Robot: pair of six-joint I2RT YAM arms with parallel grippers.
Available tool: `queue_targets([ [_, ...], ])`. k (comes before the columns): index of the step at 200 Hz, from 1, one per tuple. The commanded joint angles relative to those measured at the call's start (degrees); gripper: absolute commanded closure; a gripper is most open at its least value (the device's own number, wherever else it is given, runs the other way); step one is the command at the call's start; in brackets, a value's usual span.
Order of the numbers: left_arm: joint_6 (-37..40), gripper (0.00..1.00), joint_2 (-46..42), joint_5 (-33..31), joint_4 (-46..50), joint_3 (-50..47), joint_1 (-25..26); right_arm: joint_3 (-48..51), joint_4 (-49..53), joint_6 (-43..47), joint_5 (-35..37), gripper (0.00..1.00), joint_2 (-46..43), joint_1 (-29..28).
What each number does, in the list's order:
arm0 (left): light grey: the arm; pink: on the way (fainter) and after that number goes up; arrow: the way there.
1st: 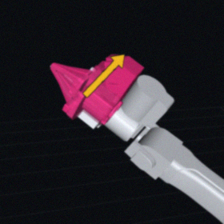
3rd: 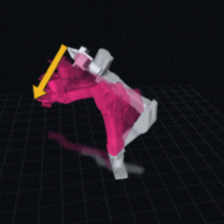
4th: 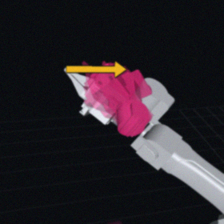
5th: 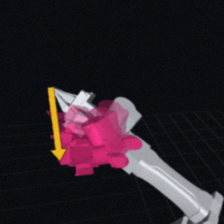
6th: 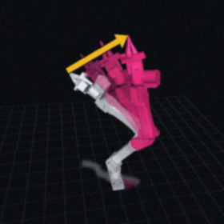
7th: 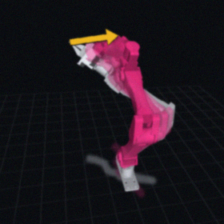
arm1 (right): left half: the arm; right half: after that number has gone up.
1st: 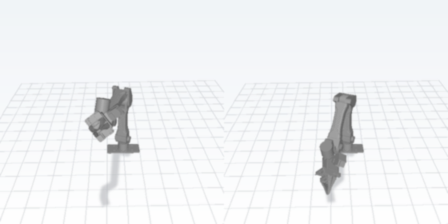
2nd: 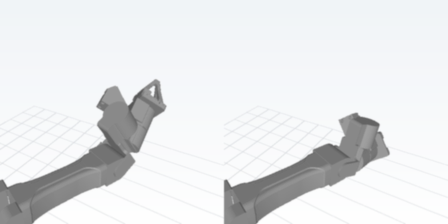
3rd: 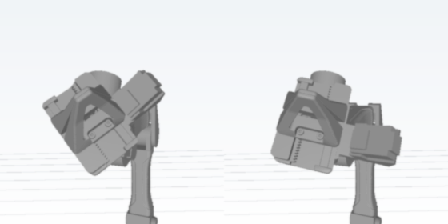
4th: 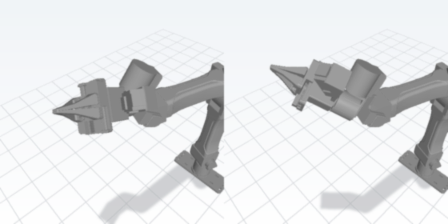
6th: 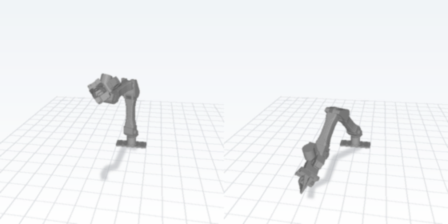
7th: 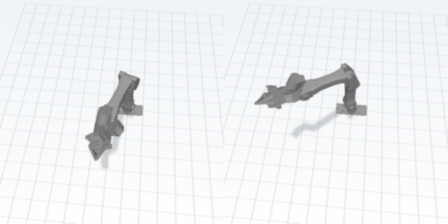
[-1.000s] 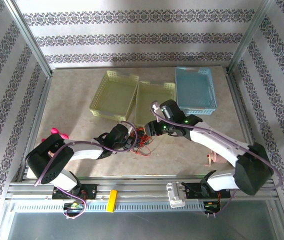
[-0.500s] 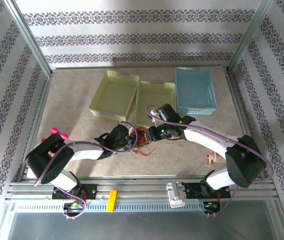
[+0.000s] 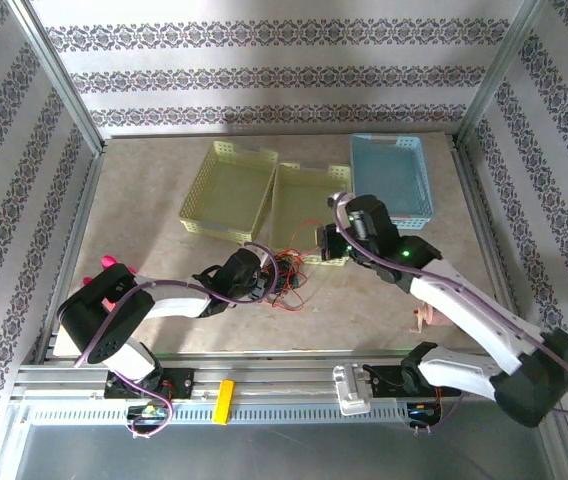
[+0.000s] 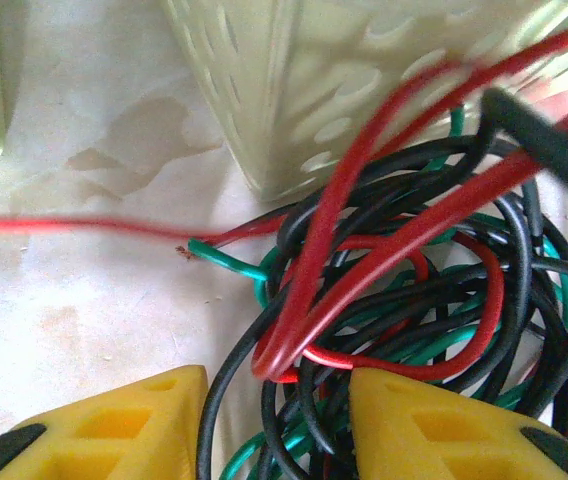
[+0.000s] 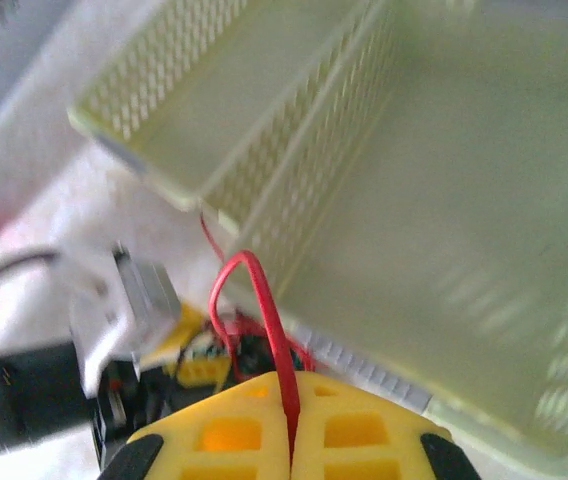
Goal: Untangle the cables
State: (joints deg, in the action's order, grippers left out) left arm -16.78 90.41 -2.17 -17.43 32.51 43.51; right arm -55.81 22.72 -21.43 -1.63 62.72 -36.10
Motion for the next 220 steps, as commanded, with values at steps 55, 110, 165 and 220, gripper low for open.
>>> queue_targets([
  [55, 0.6, 0.54, 3.6, -1.9, 3.4, -1.0, 1.7, -4.8, -18.2, 6.1, 15.2, 1.0, -10.5, 2.2],
  [110, 0.5, 0.5, 2.9, -3.2, 3.0, -1.7, 2.1, -2.6, -25.4, 2.0, 9.8, 1.0, -9.1, 10.5],
  [165, 1.2, 0.44, 2.0, -2.4, 2.7, -1.2, 2.5, -1.8, -25.6, -3.1, 3.0, 1.0, 1.9, 15.4],
  [220, 0.4, 0.42, -0.5, -4.5, 3.0, -1.1, 2.5, 1.8, -21.6, -6.9, 3.0, 1.0, 16.0, 12.5],
])
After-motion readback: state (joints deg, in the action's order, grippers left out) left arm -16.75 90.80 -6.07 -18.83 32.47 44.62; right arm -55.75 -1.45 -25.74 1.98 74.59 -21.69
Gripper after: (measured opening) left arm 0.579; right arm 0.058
